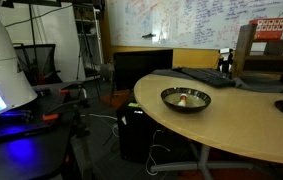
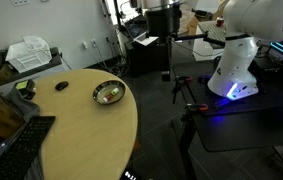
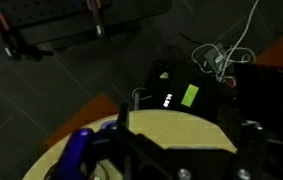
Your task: Put the paper glue on the table
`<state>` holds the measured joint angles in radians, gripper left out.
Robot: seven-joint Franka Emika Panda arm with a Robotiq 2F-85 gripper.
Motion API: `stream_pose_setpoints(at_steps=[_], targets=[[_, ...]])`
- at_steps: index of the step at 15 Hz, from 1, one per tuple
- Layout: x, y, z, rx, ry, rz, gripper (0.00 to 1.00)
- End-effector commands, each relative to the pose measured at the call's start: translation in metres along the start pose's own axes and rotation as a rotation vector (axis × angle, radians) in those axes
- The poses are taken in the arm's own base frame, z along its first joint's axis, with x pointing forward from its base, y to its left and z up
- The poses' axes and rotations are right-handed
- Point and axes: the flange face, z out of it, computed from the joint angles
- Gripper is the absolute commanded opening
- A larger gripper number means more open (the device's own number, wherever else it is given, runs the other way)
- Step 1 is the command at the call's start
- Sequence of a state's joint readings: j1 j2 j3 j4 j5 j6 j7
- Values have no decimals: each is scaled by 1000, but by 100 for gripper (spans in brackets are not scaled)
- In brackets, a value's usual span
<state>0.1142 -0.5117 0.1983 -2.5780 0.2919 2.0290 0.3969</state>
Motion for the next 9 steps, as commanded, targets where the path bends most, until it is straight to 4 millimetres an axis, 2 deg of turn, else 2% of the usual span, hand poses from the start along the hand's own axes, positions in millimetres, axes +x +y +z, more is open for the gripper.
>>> stream_pose_setpoints(at_steps=[1, 3, 6, 9], targets=[[30, 19, 12, -140, 14, -107, 100], [67, 51, 26, -238, 9, -197, 100], [139, 98, 49, -313, 9, -354, 100], [209, 126, 77, -346, -44, -494, 100]])
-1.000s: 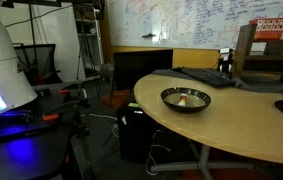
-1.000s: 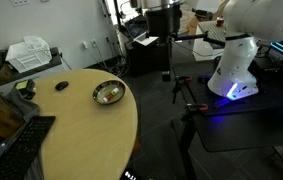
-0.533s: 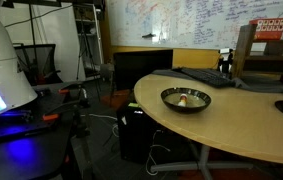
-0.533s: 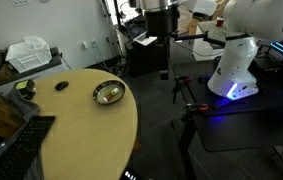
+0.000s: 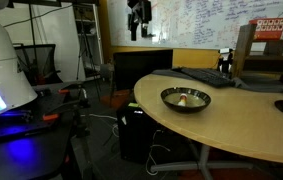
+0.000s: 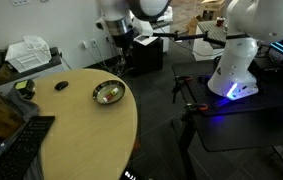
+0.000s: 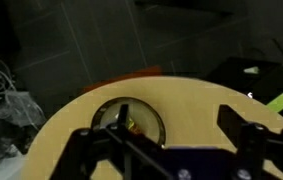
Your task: Put the paper glue on the table
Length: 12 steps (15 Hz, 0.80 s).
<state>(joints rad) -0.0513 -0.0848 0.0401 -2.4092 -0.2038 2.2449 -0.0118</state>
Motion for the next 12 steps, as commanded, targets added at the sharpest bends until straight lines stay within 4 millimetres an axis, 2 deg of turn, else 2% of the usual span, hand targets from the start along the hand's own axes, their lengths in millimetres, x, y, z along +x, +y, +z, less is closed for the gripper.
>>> stream_pose_setpoints(at_steps=[1, 4, 5, 7, 11, 12], targets=[[68, 26, 35, -32, -73, -176, 100], [114, 35, 57, -34, -75, -207, 100], [95, 33, 56, -17, -50, -177, 100], [114, 33, 65, -19, -51, -185, 100], [115, 34, 61, -21, -55, -187, 100], [118, 33, 68, 13, -85, -278, 100]])
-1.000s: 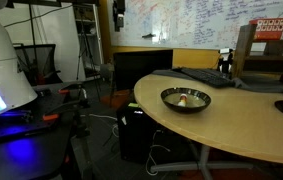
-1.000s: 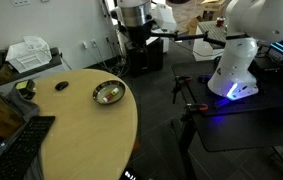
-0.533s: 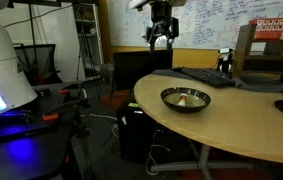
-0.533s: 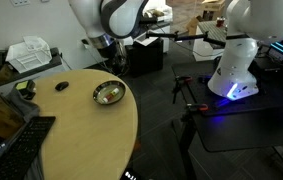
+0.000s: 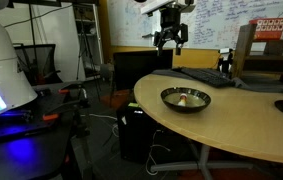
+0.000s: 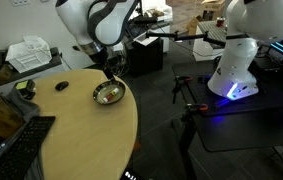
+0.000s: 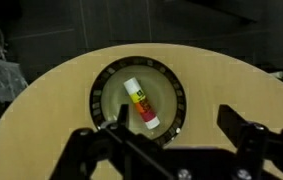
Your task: Put the paper glue on the table
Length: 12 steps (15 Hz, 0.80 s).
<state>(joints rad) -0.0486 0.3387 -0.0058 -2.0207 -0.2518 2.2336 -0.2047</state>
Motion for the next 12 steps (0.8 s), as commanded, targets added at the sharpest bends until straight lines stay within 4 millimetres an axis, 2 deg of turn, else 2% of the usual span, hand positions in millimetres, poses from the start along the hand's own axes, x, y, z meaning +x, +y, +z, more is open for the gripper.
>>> stream_pose_setpoints(at_steps=[1, 3, 6, 9, 12], targets=[[10, 4, 15, 49, -34, -154, 100], [19, 11, 35, 64, -32, -275, 100], [39, 35, 68, 54, -48, -439, 100], [60, 58, 95, 100, -28, -542, 100], [76, 65, 119, 123, -22, -587, 100]])
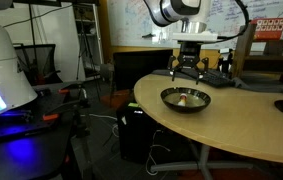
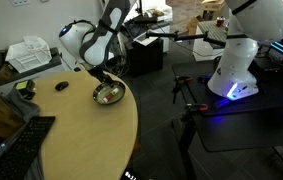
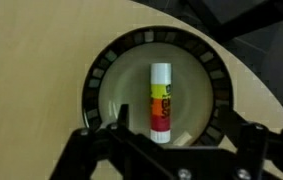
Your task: Put the paper glue on the table
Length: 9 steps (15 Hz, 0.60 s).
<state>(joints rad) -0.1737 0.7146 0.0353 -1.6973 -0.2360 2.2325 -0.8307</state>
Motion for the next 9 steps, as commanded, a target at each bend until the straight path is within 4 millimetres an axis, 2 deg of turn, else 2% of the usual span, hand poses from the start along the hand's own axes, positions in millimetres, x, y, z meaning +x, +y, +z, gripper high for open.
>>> stream_pose_setpoints(at_steps=[1, 7, 8, 9], targets=[[16, 16, 18, 47, 16, -56, 100], [33, 15, 60, 107, 38, -34, 99], [33, 17, 68, 116, 34, -21, 85], [33, 19, 75, 122, 29, -10, 79]])
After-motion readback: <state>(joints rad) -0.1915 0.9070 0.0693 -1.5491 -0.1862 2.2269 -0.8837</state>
